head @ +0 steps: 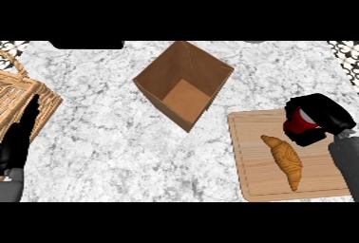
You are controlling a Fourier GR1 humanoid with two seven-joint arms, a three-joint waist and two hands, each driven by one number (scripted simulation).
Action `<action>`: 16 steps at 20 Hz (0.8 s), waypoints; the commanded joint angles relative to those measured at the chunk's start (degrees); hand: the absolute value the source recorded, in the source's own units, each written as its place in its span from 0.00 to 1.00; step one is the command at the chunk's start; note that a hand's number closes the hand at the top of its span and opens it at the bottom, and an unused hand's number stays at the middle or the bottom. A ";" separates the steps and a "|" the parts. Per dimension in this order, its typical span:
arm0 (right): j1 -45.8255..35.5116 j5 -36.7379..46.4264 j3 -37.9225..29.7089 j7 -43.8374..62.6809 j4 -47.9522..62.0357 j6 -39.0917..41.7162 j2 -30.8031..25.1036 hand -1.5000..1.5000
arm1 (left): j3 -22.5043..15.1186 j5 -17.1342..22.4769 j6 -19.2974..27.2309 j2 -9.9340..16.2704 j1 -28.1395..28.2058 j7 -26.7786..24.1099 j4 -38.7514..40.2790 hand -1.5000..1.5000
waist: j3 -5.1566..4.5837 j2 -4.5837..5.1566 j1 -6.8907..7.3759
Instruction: Pick the can from the cutting board and place it in the cardboard box
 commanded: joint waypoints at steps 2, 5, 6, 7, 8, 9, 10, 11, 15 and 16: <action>-0.29 0.61 -2.32 6.44 -4.52 -1.54 1.91 1.00 | -0.47 -1.59 1.07 -1.70 2.17 2.35 -4.01 0.50 | 0.06 -0.08 -0.06; -0.37 3.48 -2.48 8.77 -7.58 -5.91 1.46 1.00 | 1.32 -0.97 -0.37 -0.25 1.11 -0.37 -0.34 0.50 | 0.03 -0.05 -0.32; 2.98 2.16 -3.17 8.69 -12.70 -5.46 0.98 1.00 | 0.91 -1.60 0.63 -1.06 -0.61 1.56 -0.77 0.50 | 0.03 -0.16 -0.84; 4.37 1.57 -3.78 7.43 -14.12 -5.99 0.76 1.00 | 2.37 -0.72 -0.89 0.46 -1.53 0.98 0.01 0.50 | 0.03 -0.11 -0.75; 0.73 0.69 -4.85 9.82 -14.68 -4.48 1.35 1.00 | 0.02 -2.06 -0.01 -1.05 0.88 3.69 -4.69 0.50 | 0.05 -0.18 -0.37; -0.41 -1.54 -6.24 8.33 -16.83 -4.48 1.09 1.00 | 1.50 -0.80 -0.34 -1.04 1.31 -0.79 -0.63 0.50 | 0.01 -0.19 -0.63; 1.07 -2.82 -6.52 8.41 -21.55 -4.14 1.34 1.00 | 1.85 -0.77 -0.43 -0.41 0.38 1.81 -1.52 0.50 | 0.01 -0.36 -1.11; 0.44 -3.09 -6.42 5.88 -20.75 -6.46 2.14 1.00 | 0.04 -2.46 1.02 -2.54 2.10 -1.61 -0.67 0.50 | 0.03 -0.18 -0.70; -4.28 -5.22 -4.79 9.67 -29.43 -0.47 3.50 1.00 | 0.09 -1.68 -0.31 -1.68 1.08 5.31 -7.06 0.50 | 0.05 -0.37 -0.17; -1.65 -5.23 -5.93 5.54 -27.47 -3.69 3.07 1.00 | 0.76 -2.31 -0.03 -2.25 3.19 0.07 -3.41 0.50 | 0.05 -0.06 -0.17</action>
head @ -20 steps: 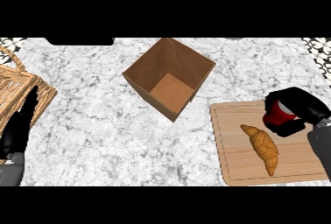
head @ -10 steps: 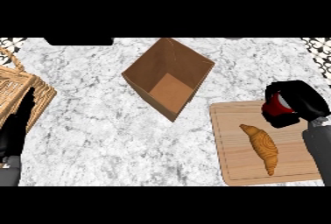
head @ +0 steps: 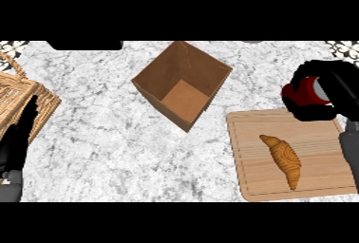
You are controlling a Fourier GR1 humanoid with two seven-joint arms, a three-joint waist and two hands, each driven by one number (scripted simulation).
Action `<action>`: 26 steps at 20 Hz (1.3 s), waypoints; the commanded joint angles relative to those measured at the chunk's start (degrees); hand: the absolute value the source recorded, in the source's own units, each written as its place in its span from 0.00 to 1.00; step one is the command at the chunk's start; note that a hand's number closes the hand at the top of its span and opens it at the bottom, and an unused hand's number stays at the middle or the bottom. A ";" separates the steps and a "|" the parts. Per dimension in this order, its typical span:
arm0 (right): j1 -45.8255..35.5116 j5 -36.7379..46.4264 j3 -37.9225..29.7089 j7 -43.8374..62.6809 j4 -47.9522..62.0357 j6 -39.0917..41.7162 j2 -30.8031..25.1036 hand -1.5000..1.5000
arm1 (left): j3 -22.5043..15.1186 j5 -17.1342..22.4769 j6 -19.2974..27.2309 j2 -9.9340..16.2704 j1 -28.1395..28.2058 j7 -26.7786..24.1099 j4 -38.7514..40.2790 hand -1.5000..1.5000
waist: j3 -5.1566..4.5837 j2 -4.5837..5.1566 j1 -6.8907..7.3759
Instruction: Pick the can from the cutting board and place it in the cardboard box
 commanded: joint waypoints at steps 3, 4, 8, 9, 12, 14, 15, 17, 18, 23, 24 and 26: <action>-2.76 -3.11 2.68 3.79 -8.07 5.90 4.25 1.00 | 2.90 0.74 -1.96 1.38 -4.98 -3.12 7.41 0.50 | -0.02 0.23 -0.06; -2.17 -5.10 2.61 5.79 -11.30 9.04 4.80 1.00 | 2.98 1.35 -2.71 1.53 -1.71 -3.17 4.49 0.50 | -0.02 0.10 0.07; -13.66 -8.52 1.90 12.71 -6.65 13.66 8.89 1.00 | -0.37 -1.64 -0.52 -1.16 -3.45 2.57 0.93 0.50 | 0.02 0.18 0.71; -10.52 -6.04 5.17 13.56 -6.25 8.65 13.93 1.00 | 0.99 -0.77 -1.28 -0.40 -0.54 -2.61 1.93 0.50 | 0.01 0.23 0.89; -17.14 -6.43 5.36 19.79 -2.95 9.44 18.09 1.00 | 1.76 -0.67 -1.49 -0.43 -5.14 -1.86 5.60 0.50 | -0.02 0.34 0.62; -21.17 -7.05 3.49 20.51 0.36 9.36 18.09 1.00 | 0.87 -1.12 -1.40 -1.02 -2.67 2.28 -0.92 0.50 | 0.03 0.24 0.90; -23.35 -6.78 4.26 22.70 2.62 8.30 21.03 1.00 | 0.74 -2.13 -0.64 -1.40 -2.60 -2.76 3.44 0.50 | -0.01 0.36 0.97; -26.49 -6.18 4.31 25.23 6.85 7.09 23.49 1.00 | -0.25 -3.04 0.25 -2.54 -2.68 0.40 1.37 0.50 | 0.01 0.34 1.15; -29.39 -6.72 3.35 26.58 10.17 7.23 24.44 1.00 | 1.75 -1.73 -1.45 -0.38 -3.38 -2.12 4.33 0.50 | -0.02 0.47 1.32; -37.62 -7.63 0.68 22.69 25.93 1.09 25.09 1.00 | 1.82 -1.38 -2.17 -1.45 -3.57 -5.02 6.34 0.50 | -0.03 0.71 1.54; -36.65 -7.38 2.13 20.94 29.29 -2.18 25.11 1.00 | -0.79 -3.74 0.25 -3.91 -3.07 0.12 2.27 0.50 | 0.02 0.69 1.87; -40.35 -8.33 2.83 20.84 35.66 -5.06 25.14 1.00 | 2.42 -0.52 -3.12 -1.03 -2.78 -3.70 4.29 0.50 | -0.02 0.79 2.34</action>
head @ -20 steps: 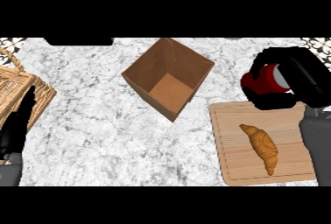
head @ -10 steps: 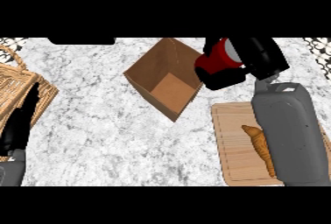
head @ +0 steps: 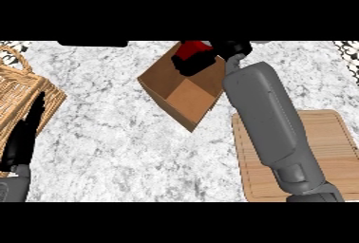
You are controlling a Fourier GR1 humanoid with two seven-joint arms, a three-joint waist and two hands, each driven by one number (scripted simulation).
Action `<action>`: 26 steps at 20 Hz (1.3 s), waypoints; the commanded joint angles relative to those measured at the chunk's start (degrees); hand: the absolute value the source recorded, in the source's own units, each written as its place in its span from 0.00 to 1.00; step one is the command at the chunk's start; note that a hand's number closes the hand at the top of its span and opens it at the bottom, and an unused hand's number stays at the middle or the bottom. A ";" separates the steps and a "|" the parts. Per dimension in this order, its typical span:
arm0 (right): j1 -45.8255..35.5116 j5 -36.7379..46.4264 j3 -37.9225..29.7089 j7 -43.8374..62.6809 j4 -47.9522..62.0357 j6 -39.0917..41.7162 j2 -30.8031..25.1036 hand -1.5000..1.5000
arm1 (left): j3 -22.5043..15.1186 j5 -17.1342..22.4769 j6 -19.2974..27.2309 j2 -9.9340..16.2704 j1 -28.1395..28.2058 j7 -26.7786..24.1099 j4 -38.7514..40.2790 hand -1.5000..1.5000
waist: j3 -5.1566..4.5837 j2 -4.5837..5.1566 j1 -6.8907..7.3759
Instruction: Pick the can from the cutting board and place it in the cardboard box
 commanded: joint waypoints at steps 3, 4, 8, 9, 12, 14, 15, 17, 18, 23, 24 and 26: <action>-9.38 -2.78 1.71 -1.80 17.91 -9.30 0.79 1.00 | 0.37 0.09 -1.27 0.23 -1.06 0.27 0.09 0.50 | 0.00 0.12 0.47; -9.59 -2.58 2.94 -1.46 21.12 -11.76 0.79 1.00 | 0.06 0.87 -3.04 1.30 -0.50 2.19 -3.58 0.50 | 0.02 0.29 1.61; -10.93 -1.97 2.48 -3.05 30.03 -18.75 0.80 1.00 | -1.21 -1.40 -0.33 -1.24 -3.21 0.78 1.10 0.50 | -0.04 0.86 1.83; -12.95 -5.08 2.25 0.54 31.89 -17.17 0.80 1.00 | -2.37 -2.15 -0.22 -1.36 -4.16 3.44 -2.16 0.50 | 0.00 0.85 2.84; -12.89 -10.04 1.67 -0.07 35.49 -16.76 0.81 0.00 | -2.11 -1.91 -0.52 -1.78 -3.68 1.88 0.04 0.50 | 0.00 0.80 2.45; -13.02 -10.95 1.87 -2.40 39.12 -18.49 0.81 0.00 | -2.51 -1.69 -0.79 -2.12 -3.04 1.84 -1.50 0.50 | 0.00 1.25 3.95; -12.89 -13.77 4.36 -2.74 39.40 -19.43 0.81 0.00 | -2.26 -1.32 -0.84 -2.56 -4.84 2.23 -0.20 0.50 | -0.01 0.99 3.79; -14.70 -14.03 2.68 -5.93 40.74 -19.50 0.81 0.00 | -1.32 -0.80 -2.05 -0.85 -2.62 1.42 -1.71 0.50 | 0.01 0.83 3.24; -14.69 -15.53 3.39 -6.73 40.80 -19.90 0.81 0.00 | -2.21 -2.48 0.12 -2.09 -3.23 4.22 -3.16 0.50 | 0.04 0.74 3.36; -12.47 -19.70 1.75 -16.05 39.53 -27.51 0.81 0.00 | -1.00 -1.22 -1.62 -1.03 -3.02 0.15 -0.40 0.50 | 0.03 0.98 3.61; -14.18 -20.05 0.10 -15.61 38.20 -26.13 0.81 0.00 | 1.36 0.22 -2.63 0.74 -2.50 0.02 0.96 0.50 | 0.02 0.50 1.77; -14.52 -22.53 -2.22 -17.45 38.74 -28.49 0.81 0.00 | -0.59 -1.41 -1.46 -0.81 -1.39 1.25 -1.15 0.50 | 0.05 0.61 2.32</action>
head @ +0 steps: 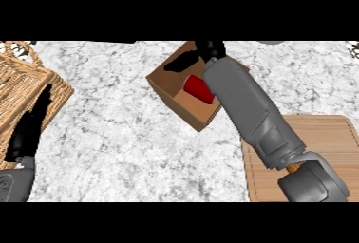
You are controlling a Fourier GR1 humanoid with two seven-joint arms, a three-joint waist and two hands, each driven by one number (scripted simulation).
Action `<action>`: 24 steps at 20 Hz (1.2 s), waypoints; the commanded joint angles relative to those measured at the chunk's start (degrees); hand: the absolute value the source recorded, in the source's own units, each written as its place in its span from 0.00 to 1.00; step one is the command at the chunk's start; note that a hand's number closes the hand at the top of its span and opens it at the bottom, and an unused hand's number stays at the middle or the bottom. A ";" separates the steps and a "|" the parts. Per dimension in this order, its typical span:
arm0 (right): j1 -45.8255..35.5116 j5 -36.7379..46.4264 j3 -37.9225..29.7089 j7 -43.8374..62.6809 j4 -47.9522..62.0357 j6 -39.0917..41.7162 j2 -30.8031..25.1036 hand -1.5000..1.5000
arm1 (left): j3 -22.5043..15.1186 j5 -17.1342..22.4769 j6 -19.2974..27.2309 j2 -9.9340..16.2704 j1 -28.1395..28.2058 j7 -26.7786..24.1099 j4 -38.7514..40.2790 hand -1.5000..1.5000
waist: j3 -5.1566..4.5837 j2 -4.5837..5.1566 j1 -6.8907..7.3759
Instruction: Pick the can from the cutting board and place it in the cardboard box
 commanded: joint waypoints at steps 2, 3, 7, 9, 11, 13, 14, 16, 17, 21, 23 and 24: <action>0.65 -5.68 -5.66 -5.89 -1.66 -4.34 0.04 0.00 | -0.64 -1.34 1.55 -1.11 0.50 1.56 -1.23 0.50 | 0.07 -0.33 -1.64; -1.61 -6.97 -7.13 -4.82 -1.58 -0.79 -1.66 0.00 | 0.14 -1.45 2.90 -1.92 -1.78 0.54 2.48 0.50 | 0.01 -0.22 -2.41; -0.82 -10.16 -10.51 -7.78 -2.51 2.36 -5.49 0.00 | 1.23 -0.05 0.63 -0.31 3.49 -1.31 -0.49 0.50 | 0.02 -0.67 -2.58; 1.62 -11.77 -12.05 -12.34 -1.70 5.34 -7.15 0.00 | 1.85 0.05 0.24 0.52 1.12 0.20 -0.30 0.50 | 0.03 -0.45 -2.59; 4.04 -12.80 -12.75 -10.11 -3.63 8.80 -11.52 0.00 | 3.10 1.03 -0.90 1.66 4.46 0.09 -1.70 0.50 | 0.04 -1.02 -3.53; 5.17 -12.19 -13.05 -12.19 -1.08 7.59 -12.28 0.00 | 2.71 0.87 -0.42 0.42 4.78 -1.67 -1.65 0.50 | 0.02 -0.68 -2.81; 7.10 -12.86 -13.02 -10.66 -3.62 10.82 -14.94 0.00 | 3.52 0.52 0.36 1.03 4.82 -0.61 -1.96 0.50 | 0.03 -1.09 -3.82; 6.44 -13.43 -13.92 -9.85 -3.41 11.68 -17.18 0.00 | 3.41 1.03 -0.83 1.44 4.19 3.13 -5.22 0.50 | 0.05 -1.02 -3.41; 10.25 -14.20 -14.68 -14.05 -2.77 14.94 -19.48 0.00 | 2.17 -0.46 0.68 -0.30 5.23 -0.63 -2.26 0.50 | 0.05 -0.83 -3.61; 13.10 -14.16 -14.42 -14.22 -4.56 20.82 -25.75 0.00 | 4.18 0.90 -0.44 0.84 3.83 -1.25 -0.26 0.50 | 0.02 -0.97 -4.08; 16.80 -14.81 -15.14 -17.99 -4.60 24.77 -29.36 0.00 | 3.72 0.25 0.52 -0.06 4.87 -1.91 -1.14 0.50 | 0.04 -0.92 -3.96; 13.26 -14.49 -15.60 -15.96 -2.72 24.16 -30.69 0.00 | 3.09 -0.46 -0.68 1.30 1.27 1.43 -1.38 0.50 | 0.06 -0.72 -3.45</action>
